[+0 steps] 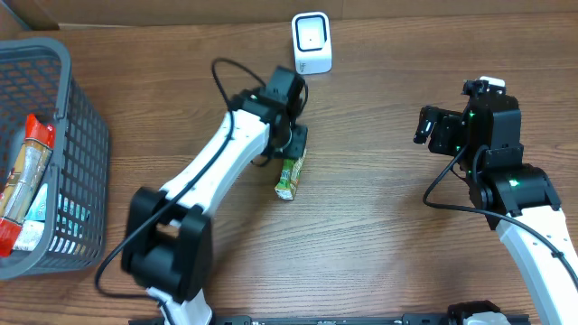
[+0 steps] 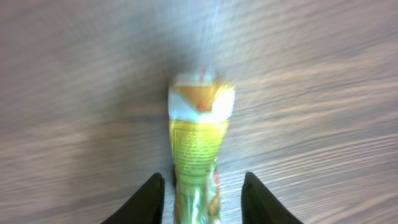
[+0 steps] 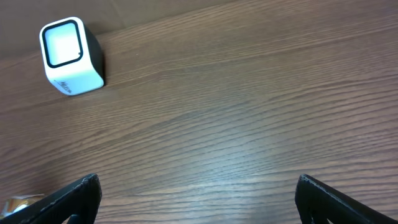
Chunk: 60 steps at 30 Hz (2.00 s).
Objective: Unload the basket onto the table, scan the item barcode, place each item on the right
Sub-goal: 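Lift the green-yellow packet out and carry it toward the scanner, then lower the packet onto the table center and open the left gripper, then reach the left gripper back into the basket toward the red-capped tube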
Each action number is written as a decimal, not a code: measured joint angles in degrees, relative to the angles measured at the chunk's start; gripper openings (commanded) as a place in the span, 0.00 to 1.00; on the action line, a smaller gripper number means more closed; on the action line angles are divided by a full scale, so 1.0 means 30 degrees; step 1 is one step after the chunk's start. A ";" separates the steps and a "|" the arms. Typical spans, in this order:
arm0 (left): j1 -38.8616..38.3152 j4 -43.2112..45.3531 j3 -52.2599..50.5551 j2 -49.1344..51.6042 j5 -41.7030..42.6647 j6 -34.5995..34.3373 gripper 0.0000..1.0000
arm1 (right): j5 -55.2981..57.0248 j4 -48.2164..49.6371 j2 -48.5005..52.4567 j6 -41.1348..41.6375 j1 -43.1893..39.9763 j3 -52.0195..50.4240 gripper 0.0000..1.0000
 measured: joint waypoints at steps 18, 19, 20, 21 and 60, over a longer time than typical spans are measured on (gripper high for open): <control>0.6710 -0.3876 0.6280 -0.7264 -0.2018 0.1734 0.48 | 0.0117 -0.0007 0.0000 0.0066 0.0000 0.0000 1.00; 0.7293 -0.3869 0.6280 -0.7206 -0.2025 0.1814 0.50 | 0.0124 0.0000 0.0000 0.0058 0.0000 0.0000 1.00; 0.8043 -0.3869 0.6280 -0.7111 -0.2033 0.1880 0.51 | 0.0124 0.0000 0.0000 0.0066 0.0000 0.0000 1.00; 0.8663 -0.3876 0.6280 -0.7038 -0.2011 0.1916 0.53 | 0.0131 0.0000 0.0000 0.0058 0.0000 0.0000 1.00; 2.2622 -0.3315 0.9500 -0.4095 -0.3322 0.2477 0.76 | 0.0131 -0.0007 0.0000 0.0066 0.0000 0.0000 1.00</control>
